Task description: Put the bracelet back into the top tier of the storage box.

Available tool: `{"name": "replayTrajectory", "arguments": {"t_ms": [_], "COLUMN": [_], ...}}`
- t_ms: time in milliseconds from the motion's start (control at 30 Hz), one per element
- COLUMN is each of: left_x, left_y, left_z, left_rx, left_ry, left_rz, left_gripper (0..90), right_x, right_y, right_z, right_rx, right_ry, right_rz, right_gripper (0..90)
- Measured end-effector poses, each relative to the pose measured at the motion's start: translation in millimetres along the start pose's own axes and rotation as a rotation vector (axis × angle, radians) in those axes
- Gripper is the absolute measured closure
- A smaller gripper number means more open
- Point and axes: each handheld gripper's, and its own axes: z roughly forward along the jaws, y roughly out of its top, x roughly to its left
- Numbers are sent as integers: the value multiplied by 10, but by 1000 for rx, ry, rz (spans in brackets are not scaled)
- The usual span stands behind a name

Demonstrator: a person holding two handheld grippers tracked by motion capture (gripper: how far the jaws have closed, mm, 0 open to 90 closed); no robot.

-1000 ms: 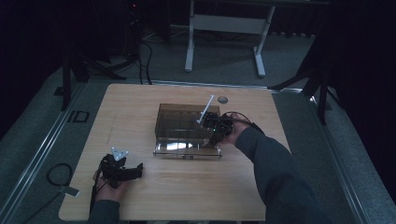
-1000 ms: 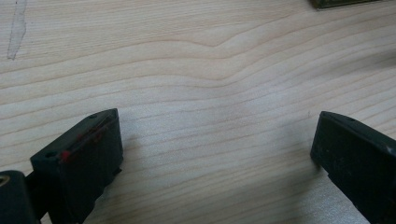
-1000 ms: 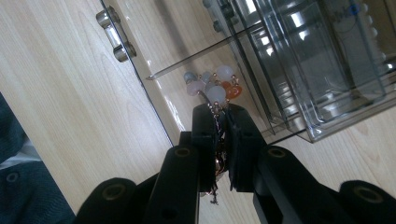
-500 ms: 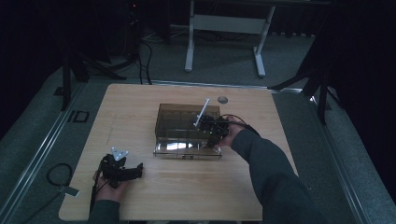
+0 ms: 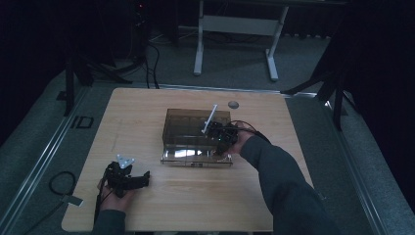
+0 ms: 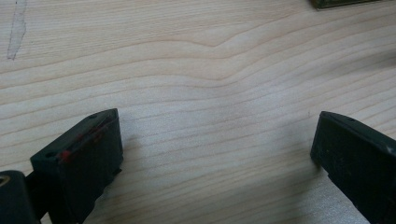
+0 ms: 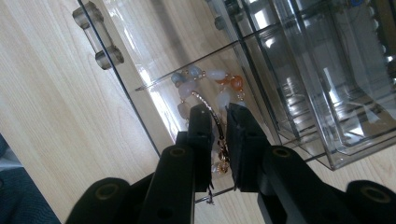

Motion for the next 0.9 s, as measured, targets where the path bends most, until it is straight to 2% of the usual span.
{"name": "replayTrajectory", "arguments": {"t_ms": [333,900], "left_x": [0,0], "left_y": [0,0], "left_z": [0,0], "left_rx": [1,1], "left_ry": [0,0], "left_rz": [0,0], "left_gripper": [23,23], "right_x": [-19,27], "right_y": [-53,-182], "right_z": [-76,-184], "right_rx": [-30,-68], "right_ry": [-10,-3], "right_rz": [9,3], "right_gripper": [728,713]}}
